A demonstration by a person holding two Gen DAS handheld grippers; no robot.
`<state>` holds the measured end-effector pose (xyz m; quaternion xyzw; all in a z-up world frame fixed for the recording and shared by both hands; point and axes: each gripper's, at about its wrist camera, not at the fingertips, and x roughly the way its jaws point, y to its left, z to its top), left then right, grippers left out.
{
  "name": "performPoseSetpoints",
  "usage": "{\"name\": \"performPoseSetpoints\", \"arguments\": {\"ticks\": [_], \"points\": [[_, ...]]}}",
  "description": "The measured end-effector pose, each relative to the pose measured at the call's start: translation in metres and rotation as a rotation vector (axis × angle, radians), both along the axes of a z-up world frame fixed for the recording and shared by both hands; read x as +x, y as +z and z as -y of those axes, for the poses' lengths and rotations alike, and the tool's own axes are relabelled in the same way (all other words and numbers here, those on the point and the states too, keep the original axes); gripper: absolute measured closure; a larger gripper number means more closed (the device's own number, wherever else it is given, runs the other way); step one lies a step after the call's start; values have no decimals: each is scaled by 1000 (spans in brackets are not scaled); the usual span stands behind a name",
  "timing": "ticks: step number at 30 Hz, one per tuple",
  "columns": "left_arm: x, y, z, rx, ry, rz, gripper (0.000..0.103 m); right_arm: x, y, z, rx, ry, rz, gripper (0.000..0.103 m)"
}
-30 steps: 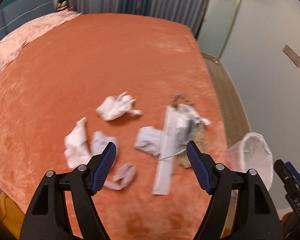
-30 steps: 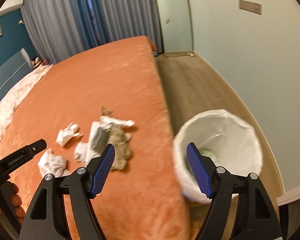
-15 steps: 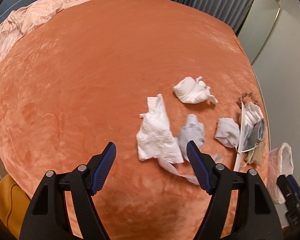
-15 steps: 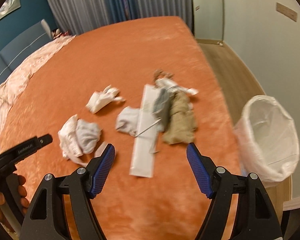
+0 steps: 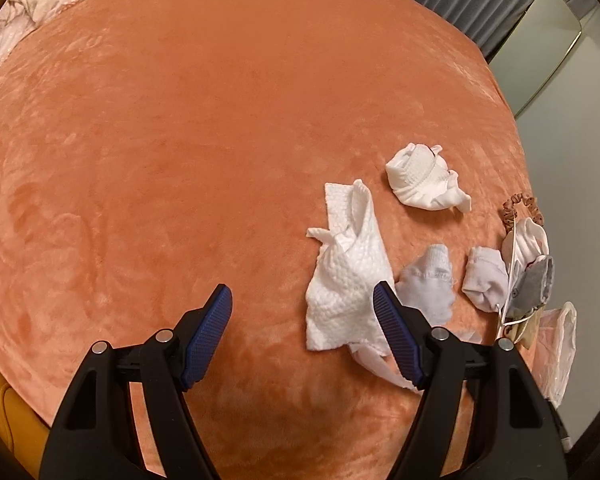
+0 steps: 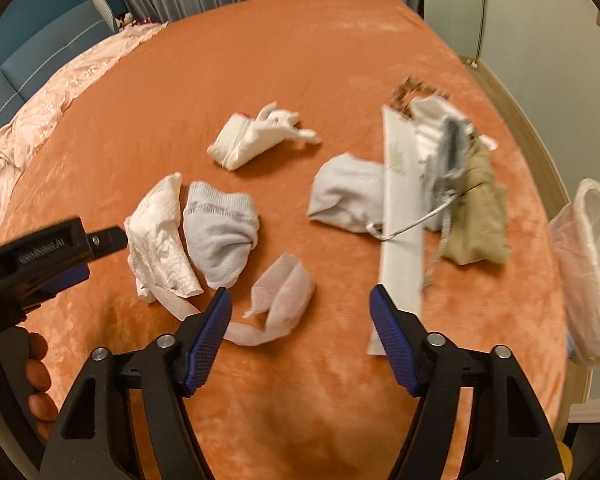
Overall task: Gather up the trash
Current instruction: 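Grasp the white tissue with the left gripper while the right gripper grasps the pink-white wipe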
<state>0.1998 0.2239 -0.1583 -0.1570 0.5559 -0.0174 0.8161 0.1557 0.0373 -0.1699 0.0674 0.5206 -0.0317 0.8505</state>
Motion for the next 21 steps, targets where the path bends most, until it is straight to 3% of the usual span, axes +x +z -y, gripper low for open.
{"name": "performPoseSetpoints", "arguments": {"ticks": [6,9,11,13,17,21], "points": [[19,-14,9,-60,-35,-39,36,10,-26,-10,17,11,-71,66],[22,-22,13,-102,-54,-59,55,8,-33,-13,30,20,-91,83],[21,-25,15,-130,-65,-71,76,6,-32,-13,30,23,-90,86],[17,-24,17,-122,-79,-64,85,3,-28,-11,38,20,-83,88],[8,-8,15,-102,-75,-22,89,-3,-7,-6,63,13,-36,88],[-2,27,10,-82,-60,47,89,-7,29,2,61,10,48,88]]}}
